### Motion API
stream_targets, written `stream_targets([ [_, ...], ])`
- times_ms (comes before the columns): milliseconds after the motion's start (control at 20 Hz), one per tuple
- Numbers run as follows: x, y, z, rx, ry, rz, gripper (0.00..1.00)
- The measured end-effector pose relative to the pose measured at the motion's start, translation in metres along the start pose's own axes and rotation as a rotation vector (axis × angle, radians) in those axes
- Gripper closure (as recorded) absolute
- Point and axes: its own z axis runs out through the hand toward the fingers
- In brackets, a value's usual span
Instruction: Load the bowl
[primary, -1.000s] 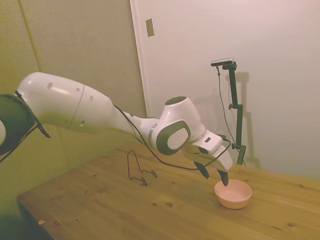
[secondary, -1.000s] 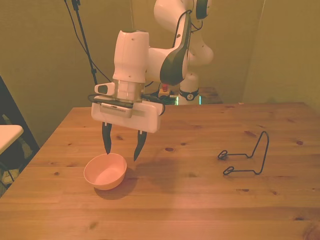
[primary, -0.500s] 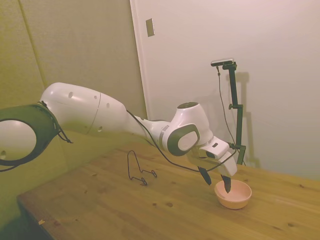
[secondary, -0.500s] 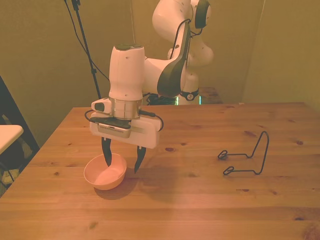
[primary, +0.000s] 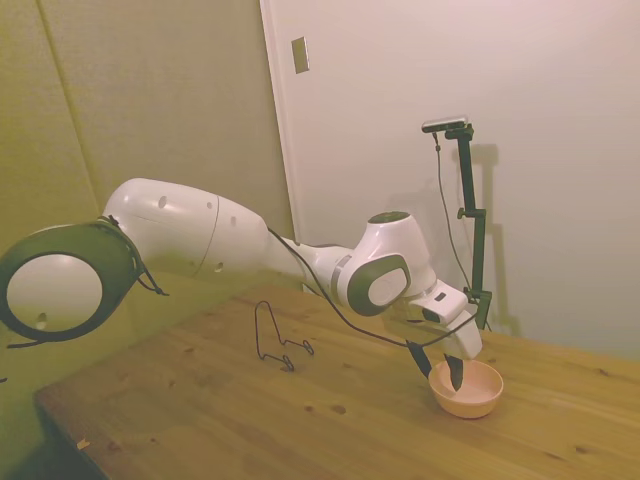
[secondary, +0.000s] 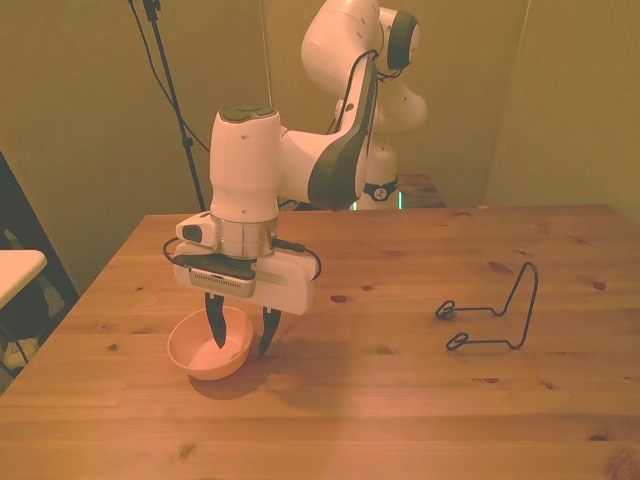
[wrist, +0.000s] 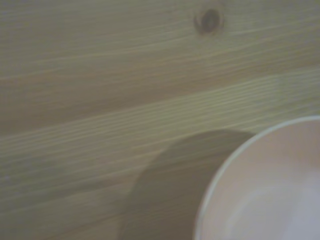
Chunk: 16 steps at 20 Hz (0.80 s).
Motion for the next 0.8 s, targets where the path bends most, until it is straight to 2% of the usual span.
stream_targets([
  [800,0.011,0.012,0.002,0.02,-0.031,0.018,1.0],
])
